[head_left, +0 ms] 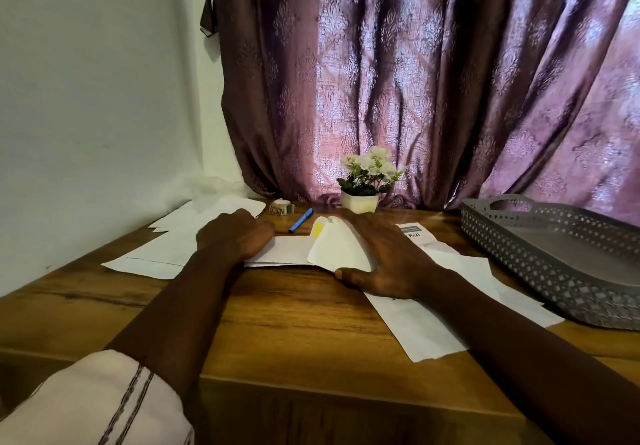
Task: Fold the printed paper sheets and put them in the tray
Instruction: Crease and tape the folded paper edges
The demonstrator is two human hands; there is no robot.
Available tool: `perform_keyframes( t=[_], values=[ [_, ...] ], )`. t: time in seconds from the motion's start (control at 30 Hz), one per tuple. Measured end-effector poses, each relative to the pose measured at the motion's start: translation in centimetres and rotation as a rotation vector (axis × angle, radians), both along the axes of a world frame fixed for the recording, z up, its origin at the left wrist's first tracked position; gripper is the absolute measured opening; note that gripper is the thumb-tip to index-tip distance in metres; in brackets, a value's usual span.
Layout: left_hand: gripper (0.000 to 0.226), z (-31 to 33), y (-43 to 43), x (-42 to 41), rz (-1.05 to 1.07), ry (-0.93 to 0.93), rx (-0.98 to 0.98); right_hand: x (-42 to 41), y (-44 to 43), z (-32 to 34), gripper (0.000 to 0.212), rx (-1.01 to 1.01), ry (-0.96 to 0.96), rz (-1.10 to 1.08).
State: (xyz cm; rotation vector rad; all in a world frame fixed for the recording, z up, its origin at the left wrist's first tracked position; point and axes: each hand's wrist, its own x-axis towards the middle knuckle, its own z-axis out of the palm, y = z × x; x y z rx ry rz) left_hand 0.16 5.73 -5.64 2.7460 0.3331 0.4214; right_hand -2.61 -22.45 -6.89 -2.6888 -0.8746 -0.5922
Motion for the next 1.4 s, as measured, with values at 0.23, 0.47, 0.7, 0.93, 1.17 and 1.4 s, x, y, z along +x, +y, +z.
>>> perform_keyframes(
  t=[0.23, 0.47, 0.7, 0.93, 1.17, 1.4],
  values=[
    [0.031, -0.4, -3.2, -0.2, -0.447, -0.295, -0.56, -0.2, 0.1, 0.0, 0.107, -0.034, -0.075, 0.003],
    [0.039, -0.9, -5.1, -0.1, -0.63, -0.263, -1.001, 0.0, 0.4, -0.1, 0.108, -0.01, -0.047, 0.058],
    [0.048, -1.0, -6.4, -0.4, -0.641, -0.231, -1.004, 0.0, 1.1, -0.2, 0.113, -0.04, -0.055, 0.071],
    [0.041, -0.8, -6.0, -0.3, -0.612, -0.034, -1.041, 0.1, 1.4, -0.3, 0.112, -0.002, -0.008, 0.098],
    [0.027, -0.4, -6.3, -0.6, -0.678, 0.016, -1.041, -0.6, 2.2, -0.2, 0.1, 0.024, 0.01, 0.184],
    [0.01, -0.7, -4.1, 0.8, -0.253, -0.245, -0.181, 0.5, 1.6, -0.7, 0.046, 0.034, 0.21, 0.063]
  ],
)
